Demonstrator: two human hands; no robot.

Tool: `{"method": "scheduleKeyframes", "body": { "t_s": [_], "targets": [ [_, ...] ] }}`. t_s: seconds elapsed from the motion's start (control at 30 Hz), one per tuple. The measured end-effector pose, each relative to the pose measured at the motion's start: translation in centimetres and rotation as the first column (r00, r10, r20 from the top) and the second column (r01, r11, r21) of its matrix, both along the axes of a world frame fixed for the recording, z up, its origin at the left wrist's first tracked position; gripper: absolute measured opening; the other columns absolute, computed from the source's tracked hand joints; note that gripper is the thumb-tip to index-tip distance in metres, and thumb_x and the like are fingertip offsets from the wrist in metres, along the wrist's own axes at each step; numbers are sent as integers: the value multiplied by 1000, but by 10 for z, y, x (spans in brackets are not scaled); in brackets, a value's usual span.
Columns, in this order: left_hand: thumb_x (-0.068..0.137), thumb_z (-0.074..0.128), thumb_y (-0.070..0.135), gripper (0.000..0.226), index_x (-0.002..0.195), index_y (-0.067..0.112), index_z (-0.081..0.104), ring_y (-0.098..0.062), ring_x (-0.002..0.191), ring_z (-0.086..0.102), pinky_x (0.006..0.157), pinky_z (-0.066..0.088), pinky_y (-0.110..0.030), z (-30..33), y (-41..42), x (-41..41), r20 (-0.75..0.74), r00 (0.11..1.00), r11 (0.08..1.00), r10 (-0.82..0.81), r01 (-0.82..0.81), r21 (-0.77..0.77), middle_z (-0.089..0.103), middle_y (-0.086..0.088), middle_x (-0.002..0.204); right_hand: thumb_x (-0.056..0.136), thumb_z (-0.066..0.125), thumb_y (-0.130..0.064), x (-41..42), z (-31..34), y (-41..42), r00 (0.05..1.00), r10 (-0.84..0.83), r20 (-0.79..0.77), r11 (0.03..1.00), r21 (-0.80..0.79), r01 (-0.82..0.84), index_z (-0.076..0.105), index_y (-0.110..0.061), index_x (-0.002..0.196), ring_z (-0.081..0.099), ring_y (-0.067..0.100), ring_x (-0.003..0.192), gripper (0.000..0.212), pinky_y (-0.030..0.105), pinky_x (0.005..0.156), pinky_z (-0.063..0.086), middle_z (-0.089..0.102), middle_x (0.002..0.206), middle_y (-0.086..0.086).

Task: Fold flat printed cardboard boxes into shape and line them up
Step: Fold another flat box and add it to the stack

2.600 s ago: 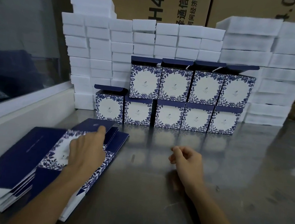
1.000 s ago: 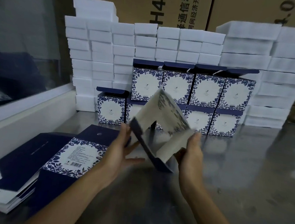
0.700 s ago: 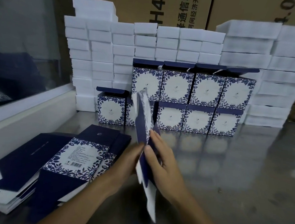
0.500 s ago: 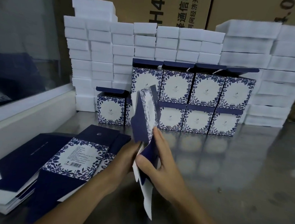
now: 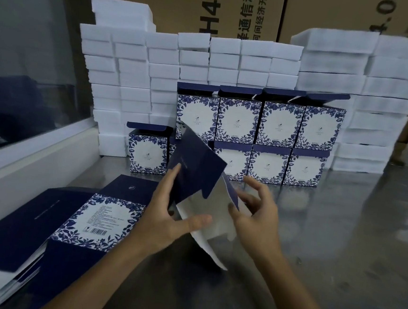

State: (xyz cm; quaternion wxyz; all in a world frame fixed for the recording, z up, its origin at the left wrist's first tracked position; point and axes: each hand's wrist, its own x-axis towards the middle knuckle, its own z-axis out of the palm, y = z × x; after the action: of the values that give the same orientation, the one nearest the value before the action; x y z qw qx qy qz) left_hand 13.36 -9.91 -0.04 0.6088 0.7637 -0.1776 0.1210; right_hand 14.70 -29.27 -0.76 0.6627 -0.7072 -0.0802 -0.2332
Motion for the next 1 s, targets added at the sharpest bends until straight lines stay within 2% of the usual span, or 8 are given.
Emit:
{"method": "scheduleKeyframes", "body": {
  "t_s": [0.17,0.3,0.4,0.47,0.6,0.83,0.9,1.0],
  "targets": [
    [47,85,68,119,146,51,22,-4,137,37,108,42,-43,-4,-8,-2,14,983,975,186,-186,121,33,20,150,84,79,-11,-2,14,-10,986,-152,72,969,209,134,69,-24,95,65,6,66,20,19,56,51,73,75,-8],
    [74,65,59,28,92,38,60,-5,77,62,68,48,-28,0,-8,1,145,915,927,376,-372,-55,65,11,85,90,73,-23,-2,23,-20,978,-198,64,914,373,160,63,-29,98,59,11,61,14,26,54,48,68,68,-2],
    [87,61,54,40,72,17,64,-13,61,58,57,44,-38,2,-6,-2,158,897,910,414,-403,-95,63,1,62,95,66,-15,0,24,-22,975,-192,114,881,458,120,46,-23,93,54,11,61,22,28,59,45,61,70,4],
    [88,54,52,53,67,4,64,-21,60,57,56,46,-45,6,-9,-5,81,901,900,425,-412,-143,62,-12,61,96,64,-10,1,23,-22,958,-216,186,921,364,137,46,-22,88,53,7,65,23,25,63,44,58,77,3],
    [97,52,34,33,74,19,68,-12,72,64,65,49,-30,13,-4,-2,-44,908,872,416,-412,-264,71,0,75,94,64,-4,3,13,-23,942,-132,310,985,-63,159,59,-33,83,58,3,66,32,20,63,49,64,75,-14],
    [99,52,34,29,83,18,70,-3,54,65,48,48,-17,12,11,9,-143,884,800,445,-464,-381,72,10,65,87,56,17,0,1,-15,971,219,94,877,-454,-154,56,-42,117,69,5,87,66,12,73,48,62,119,-3],
    [99,53,35,31,82,16,70,-2,51,62,47,46,-16,11,11,10,-149,884,801,443,-465,-377,72,8,64,83,77,-3,0,0,-11,970,234,69,863,-475,-174,56,-46,116,67,3,91,57,11,72,47,55,128,-13],
    [99,53,35,34,78,14,71,-1,52,63,46,46,-16,11,9,8,-139,899,823,415,-436,-363,71,7,62,87,77,-20,1,2,-9,969,90,229,916,-401,9,67,-37,86,65,1,74,19,10,65,46,66,96,-15]
  ]
}}
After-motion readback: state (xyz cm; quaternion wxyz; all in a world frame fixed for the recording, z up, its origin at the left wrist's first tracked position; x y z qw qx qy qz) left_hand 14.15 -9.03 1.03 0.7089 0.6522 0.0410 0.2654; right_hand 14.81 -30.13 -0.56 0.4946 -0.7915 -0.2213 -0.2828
